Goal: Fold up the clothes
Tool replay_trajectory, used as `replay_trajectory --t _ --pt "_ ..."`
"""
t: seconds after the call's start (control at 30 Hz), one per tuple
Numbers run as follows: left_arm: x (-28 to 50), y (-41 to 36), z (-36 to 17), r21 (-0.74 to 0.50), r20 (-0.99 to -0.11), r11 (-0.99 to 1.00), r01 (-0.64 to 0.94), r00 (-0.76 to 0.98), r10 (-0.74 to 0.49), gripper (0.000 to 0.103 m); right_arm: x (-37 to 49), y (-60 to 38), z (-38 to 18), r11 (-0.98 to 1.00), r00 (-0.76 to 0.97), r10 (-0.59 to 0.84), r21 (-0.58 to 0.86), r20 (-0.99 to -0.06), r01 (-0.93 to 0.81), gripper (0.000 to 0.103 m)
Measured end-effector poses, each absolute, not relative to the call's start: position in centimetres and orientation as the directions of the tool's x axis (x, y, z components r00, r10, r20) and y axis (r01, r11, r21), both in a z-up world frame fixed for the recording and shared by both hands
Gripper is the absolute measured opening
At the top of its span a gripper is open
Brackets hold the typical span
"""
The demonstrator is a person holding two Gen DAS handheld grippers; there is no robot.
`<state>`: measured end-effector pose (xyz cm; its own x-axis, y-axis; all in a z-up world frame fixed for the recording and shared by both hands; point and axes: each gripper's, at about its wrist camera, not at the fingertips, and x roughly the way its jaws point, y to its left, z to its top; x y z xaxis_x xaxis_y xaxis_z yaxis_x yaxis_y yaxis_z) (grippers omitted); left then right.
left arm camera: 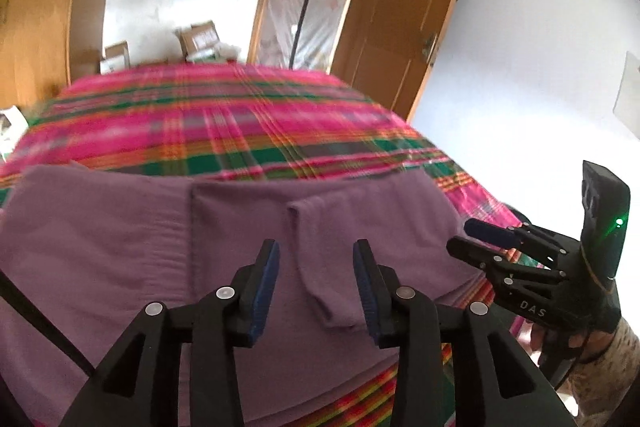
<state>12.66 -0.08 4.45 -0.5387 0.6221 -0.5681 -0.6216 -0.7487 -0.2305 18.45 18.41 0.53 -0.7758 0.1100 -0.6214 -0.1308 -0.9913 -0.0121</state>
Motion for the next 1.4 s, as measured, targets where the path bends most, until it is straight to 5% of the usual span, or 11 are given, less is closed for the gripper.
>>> replay_trajectory --t 0.33,1.0,1.4 --pt "16.3 -6.1 6.0 0.000 -0.522 -0.830 -0.558 -0.708 0.476 0.040 15.8 12.7 1.5 -0.999 -0.788 -0.022 -0.023 -0.616 0.046 0.038" --pt "12.9 -23.3 4.2 -0.315 -0.531 -0.915 -0.251 -0.753 0.389 0.040 12.3 0.5 1.7 -0.920 -0.731 -0.287 -0.035 -0.620 0.391 0.038" --pt "9.9 -26.3 2.5 -0.501 -0.501 -0.832 -0.239 -0.704 0.504 0.040 9.9 -9.0 -0.1 -0.799 -0.609 -0.437 -0.026 -0.662 0.601 0.038"
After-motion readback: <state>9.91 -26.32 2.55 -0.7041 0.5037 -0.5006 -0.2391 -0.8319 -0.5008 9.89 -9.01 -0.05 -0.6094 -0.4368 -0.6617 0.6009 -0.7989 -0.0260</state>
